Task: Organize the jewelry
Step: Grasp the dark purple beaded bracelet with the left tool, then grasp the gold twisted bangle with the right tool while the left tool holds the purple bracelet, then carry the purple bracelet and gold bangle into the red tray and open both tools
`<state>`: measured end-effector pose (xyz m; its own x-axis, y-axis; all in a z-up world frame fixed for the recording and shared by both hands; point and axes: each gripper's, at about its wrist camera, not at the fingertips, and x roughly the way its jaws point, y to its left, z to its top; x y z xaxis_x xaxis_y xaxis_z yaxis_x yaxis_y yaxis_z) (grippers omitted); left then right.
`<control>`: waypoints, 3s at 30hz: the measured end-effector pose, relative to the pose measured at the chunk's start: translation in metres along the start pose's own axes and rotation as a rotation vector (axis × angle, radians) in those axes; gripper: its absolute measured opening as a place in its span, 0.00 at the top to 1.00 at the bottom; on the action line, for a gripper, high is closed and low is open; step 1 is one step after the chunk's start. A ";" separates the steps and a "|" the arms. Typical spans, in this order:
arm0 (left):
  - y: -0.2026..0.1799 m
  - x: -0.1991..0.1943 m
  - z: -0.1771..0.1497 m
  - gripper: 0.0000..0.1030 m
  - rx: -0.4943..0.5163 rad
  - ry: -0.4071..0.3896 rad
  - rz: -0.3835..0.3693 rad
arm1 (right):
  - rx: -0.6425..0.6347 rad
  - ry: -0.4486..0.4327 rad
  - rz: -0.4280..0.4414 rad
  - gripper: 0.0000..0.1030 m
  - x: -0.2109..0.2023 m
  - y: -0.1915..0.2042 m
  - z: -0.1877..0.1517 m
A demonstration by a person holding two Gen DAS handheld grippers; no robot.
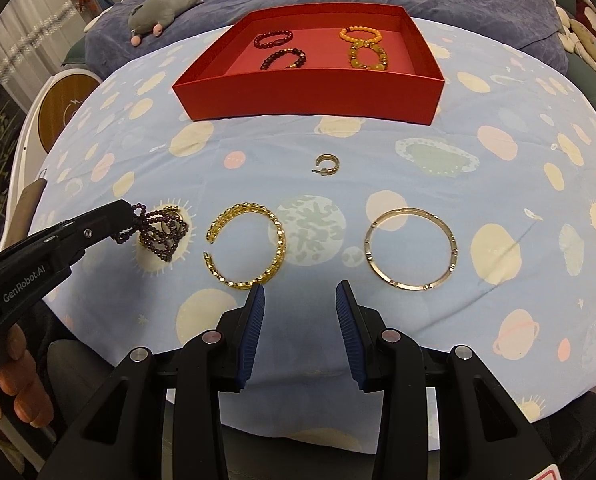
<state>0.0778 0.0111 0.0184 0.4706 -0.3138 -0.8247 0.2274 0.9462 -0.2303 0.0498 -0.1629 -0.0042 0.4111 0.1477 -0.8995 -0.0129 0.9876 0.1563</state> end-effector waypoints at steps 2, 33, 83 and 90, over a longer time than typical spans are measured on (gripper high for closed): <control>0.004 0.002 -0.002 0.97 -0.010 0.009 0.001 | -0.010 0.003 0.000 0.57 0.004 0.007 0.003; 0.018 0.021 -0.008 0.93 -0.047 0.048 -0.020 | -0.075 -0.015 -0.050 0.48 0.024 0.024 0.013; -0.038 0.075 0.164 0.97 0.040 -0.050 -0.093 | 0.033 -0.138 -0.040 0.48 0.032 -0.046 0.175; -0.028 0.099 0.156 0.97 0.028 -0.008 -0.081 | 0.036 -0.097 -0.041 0.48 0.056 -0.047 0.172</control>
<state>0.2512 -0.0586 0.0240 0.4562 -0.3898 -0.8000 0.2886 0.9152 -0.2813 0.2307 -0.2101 0.0081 0.4972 0.1001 -0.8619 0.0374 0.9899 0.1365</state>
